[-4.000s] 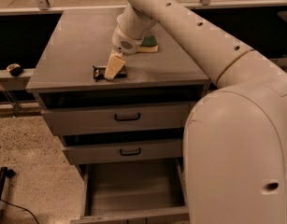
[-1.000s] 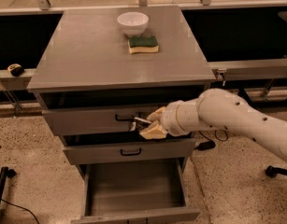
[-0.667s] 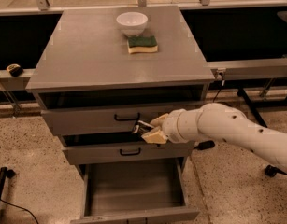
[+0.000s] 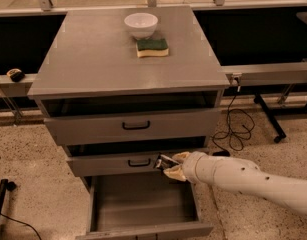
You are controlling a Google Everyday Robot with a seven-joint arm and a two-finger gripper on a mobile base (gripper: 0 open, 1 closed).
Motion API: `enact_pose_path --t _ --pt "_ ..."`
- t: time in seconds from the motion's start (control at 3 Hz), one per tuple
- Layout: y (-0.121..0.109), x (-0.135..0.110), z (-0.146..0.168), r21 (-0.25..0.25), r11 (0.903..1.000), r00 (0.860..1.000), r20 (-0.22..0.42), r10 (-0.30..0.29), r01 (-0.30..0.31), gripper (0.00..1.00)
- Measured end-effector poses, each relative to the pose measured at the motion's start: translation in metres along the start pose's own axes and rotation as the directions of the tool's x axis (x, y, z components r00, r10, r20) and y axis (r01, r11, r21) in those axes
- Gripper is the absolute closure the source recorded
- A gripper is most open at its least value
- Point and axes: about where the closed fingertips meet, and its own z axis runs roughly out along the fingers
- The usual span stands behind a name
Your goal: Place rxbar chocolate into bottom drawer
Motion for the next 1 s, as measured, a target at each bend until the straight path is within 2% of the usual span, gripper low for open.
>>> enact_pose_path --t 0.33,0.67,1.0 --pt "-0.012 -0.007 0.001 0.045 0.999 1.0 0.03 0.004 -0.005 1.0" --pt "-0.015 0.005 0.018 0.028 0.999 0.999 0.001 0.035 -0.035 1.0" --pt "-0.038 0.017 0.04 0.025 0.9995 0.998 0.065 -0.018 0.017 1.0"
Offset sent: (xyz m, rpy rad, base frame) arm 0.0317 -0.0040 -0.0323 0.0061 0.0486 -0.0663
